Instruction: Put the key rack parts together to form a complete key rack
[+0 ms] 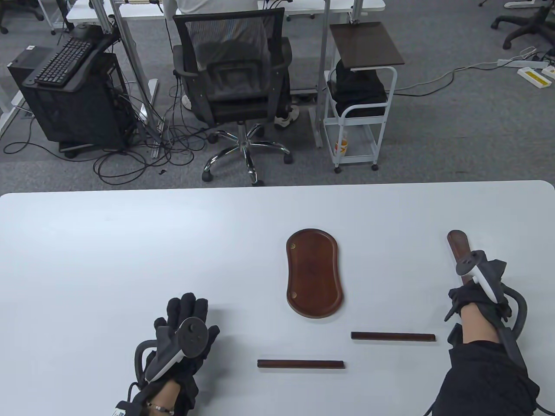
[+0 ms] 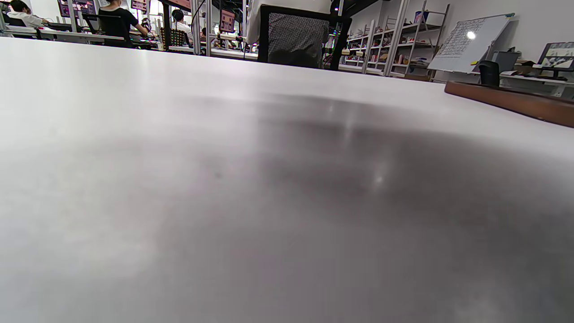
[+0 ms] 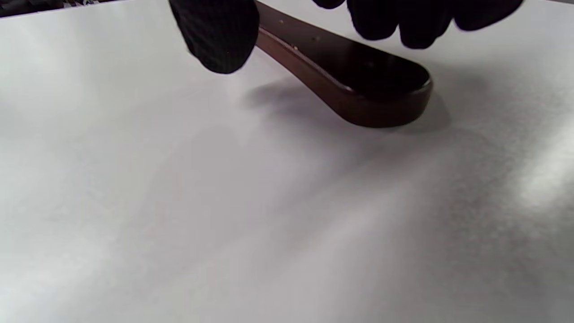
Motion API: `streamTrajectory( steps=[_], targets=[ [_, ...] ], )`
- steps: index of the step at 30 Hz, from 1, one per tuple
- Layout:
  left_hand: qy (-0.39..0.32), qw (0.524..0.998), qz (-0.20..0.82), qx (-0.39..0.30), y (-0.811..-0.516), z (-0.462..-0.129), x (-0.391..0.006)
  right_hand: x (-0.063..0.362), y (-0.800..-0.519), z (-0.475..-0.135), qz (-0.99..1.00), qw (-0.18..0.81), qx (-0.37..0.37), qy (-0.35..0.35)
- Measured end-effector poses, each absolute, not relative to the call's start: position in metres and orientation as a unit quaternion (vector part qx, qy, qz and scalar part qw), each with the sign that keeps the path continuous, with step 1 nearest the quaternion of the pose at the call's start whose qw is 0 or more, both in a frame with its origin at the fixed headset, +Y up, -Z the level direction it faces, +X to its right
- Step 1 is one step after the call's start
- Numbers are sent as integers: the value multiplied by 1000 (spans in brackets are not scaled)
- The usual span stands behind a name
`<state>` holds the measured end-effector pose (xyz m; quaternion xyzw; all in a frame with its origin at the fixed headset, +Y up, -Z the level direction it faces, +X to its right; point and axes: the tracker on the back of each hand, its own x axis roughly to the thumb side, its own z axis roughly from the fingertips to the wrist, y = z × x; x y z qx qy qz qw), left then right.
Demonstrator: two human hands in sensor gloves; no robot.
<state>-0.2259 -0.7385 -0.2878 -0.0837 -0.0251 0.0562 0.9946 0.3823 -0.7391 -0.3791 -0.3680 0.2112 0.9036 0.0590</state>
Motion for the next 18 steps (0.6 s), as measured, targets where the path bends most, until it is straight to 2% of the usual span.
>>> streamTrajectory(
  steps=[7, 11, 18],
  targets=[
    [-27, 994, 58, -85, -740, -289, -226, 373, -747, -388, 908, -19, -347, 233],
    [-26, 994, 57, -87, -740, -289, -227, 372, -746, -391, 901, -16, -351, 256],
    [-27, 994, 57, -88, -740, -290, -227, 369, -747, -389, 912, -31, -324, 251]
  ],
)
